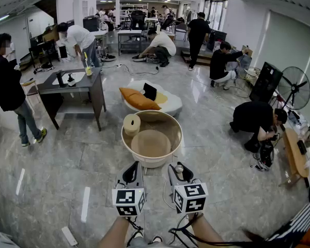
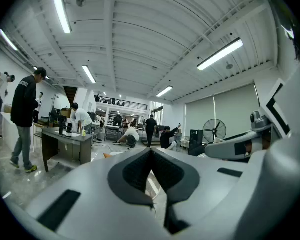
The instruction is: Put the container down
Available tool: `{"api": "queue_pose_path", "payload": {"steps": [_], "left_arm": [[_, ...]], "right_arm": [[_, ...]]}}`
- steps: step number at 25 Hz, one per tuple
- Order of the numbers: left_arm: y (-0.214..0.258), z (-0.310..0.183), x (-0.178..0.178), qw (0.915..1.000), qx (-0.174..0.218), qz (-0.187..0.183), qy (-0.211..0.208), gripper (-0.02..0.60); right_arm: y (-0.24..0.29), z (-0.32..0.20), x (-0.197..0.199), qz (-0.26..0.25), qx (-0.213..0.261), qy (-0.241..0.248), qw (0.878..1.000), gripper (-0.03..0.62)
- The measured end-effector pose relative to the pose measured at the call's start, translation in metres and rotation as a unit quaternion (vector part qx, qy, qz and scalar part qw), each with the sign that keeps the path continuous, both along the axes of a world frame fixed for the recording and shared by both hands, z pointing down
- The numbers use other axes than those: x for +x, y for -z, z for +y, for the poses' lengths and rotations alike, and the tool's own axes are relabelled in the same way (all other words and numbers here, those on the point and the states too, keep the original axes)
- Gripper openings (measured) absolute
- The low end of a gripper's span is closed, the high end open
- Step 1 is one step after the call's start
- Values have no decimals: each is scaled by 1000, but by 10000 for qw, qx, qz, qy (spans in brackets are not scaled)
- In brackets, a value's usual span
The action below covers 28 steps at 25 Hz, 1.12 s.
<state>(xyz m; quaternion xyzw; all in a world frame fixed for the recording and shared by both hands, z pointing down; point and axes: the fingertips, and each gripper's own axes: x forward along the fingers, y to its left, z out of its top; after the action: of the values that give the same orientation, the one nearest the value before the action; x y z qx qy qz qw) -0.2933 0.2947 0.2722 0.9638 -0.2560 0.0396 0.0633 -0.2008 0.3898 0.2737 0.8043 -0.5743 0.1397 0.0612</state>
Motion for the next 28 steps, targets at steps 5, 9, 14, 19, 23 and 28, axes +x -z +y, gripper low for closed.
{"api": "queue_pose_path", "payload": {"steps": [5,9,14,19,23,28], "left_arm": [[3,0,3,10000,30,-11,-33,-5],[0,-5,2,10000,7,-19,-64,-5],[-2,-16,-5,9999,-51,-33,-112,-5],[-3,-26,-6,9995,-13,-71,-307,-6],[-3,-36,-7,9991,-4,-122,-400,-6],[-5,-48,5,9987,5,-157,-494,-5]], "right_arm": [[3,1,3,39,38,-51,10000,134],[-1,-3,2,15,-4,-97,10000,133],[-3,-9,-5,-198,47,-128,9997,135],[-6,-17,-8,-241,56,-315,9992,134],[-6,-20,-8,-322,109,-511,9981,134],[-10,-28,4,-350,83,-625,9974,135]]}}
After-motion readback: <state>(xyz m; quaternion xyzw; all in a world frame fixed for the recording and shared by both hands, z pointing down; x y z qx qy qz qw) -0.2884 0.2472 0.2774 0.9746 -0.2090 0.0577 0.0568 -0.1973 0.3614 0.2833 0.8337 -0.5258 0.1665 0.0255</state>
